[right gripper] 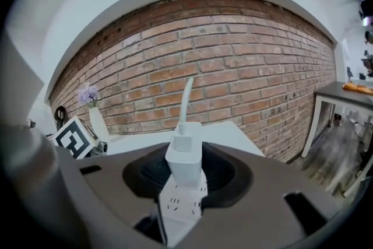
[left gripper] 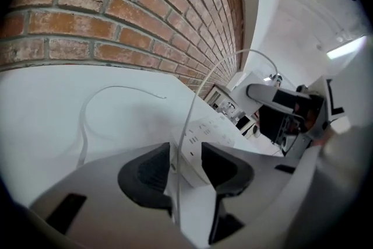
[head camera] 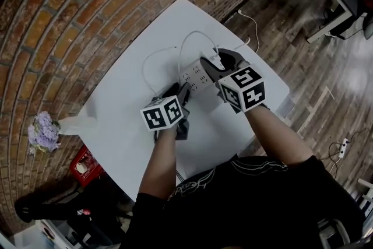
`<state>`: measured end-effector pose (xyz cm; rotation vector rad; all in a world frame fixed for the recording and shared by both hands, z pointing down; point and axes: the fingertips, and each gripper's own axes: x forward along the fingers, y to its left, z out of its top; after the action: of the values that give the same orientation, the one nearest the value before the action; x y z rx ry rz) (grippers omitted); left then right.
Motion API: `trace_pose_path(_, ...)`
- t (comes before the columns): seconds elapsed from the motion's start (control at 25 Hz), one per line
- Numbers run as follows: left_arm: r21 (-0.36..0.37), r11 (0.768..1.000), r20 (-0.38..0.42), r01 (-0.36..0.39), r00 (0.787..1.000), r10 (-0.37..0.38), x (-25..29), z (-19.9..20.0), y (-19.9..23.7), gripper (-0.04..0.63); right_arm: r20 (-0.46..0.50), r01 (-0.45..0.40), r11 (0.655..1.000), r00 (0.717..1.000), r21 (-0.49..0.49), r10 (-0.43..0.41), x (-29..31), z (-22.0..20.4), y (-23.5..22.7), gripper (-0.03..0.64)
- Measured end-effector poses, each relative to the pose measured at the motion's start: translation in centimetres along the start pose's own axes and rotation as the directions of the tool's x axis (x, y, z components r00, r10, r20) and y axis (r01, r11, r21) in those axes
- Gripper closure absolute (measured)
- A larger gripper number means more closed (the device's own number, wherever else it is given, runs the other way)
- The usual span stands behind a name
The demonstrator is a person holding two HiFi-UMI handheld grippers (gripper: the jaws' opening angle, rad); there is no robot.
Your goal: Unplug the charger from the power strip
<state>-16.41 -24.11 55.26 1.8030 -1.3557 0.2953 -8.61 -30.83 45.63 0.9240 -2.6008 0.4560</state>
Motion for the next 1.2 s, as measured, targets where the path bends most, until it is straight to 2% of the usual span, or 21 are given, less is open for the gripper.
trace_pose_path(0.08,0.013,0.999,0.019,0.039,0.999,-0.039,-1.3,0.3,-1.2,0.422,0.004,-0.029,0.999,1.0,0.02,0.029,-0.7,0.1,0.5,0.499)
trace_pose_path(0.2,0.062,0.995,0.094,0.083,0.992,-0.089,-4.4,2.0,-3.7,0.414,0.02,-0.069,0.996,0.997,0.061,0.068,-2.0,0.5,1.4,0.499)
trace_pose_path(0.36,0.138,0.987,0.198,0.087,0.974,-0.113,-9.5,4.1,-7.2,0.414,0.036,-0.108,0.99,0.994,0.09,0.105,-4.5,1.1,2.5,0.499)
trace_pose_path(0.44,0.127,0.986,0.25,0.108,0.958,-0.137,-12.0,4.8,-8.6,0.423,0.058,-0.142,0.984,0.989,0.107,0.136,-6.2,1.9,3.4,0.499)
trace_pose_path(0.52,0.099,0.983,0.288,0.157,0.941,-0.179,-14.6,4.9,-10.3,0.459,0.074,-0.183,0.977,0.982,0.107,0.176,-8.4,2.5,4.7,0.499)
trace_pose_path(0.64,0.1,0.975,0.32,0.2,0.921,-0.221,-18.2,4.5,-12.8,0.466,0.097,-0.234,0.967,0.97,0.098,0.224,-12.0,3.0,6.7,0.499)
trace_pose_path(0.76,0.128,0.97,0.354,0.205,0.905,-0.237,-21.2,4.0,-15.1,0.481,0.13,-0.284,0.952,0.954,0.114,0.269,-15.6,3.7,8.5,0.499)
trace_pose_path(0.96,0.189,0.96,0.354,0.205,0.898,-0.261,-24.3,2.1,-18.3,0.529,0.182,-0.354,0.93,0.925,0.099,0.333,-20.8,4.5,11.4,0.499)
trace_pose_path(1.2,0.205,0.951,0.346,0.233,0.892,-0.293,-26.2,-0.3,-20.3,0.561,0.228,-0.408,0.912,0.893,0.047,0.388,-25.2,4.5,13.3,0.499)
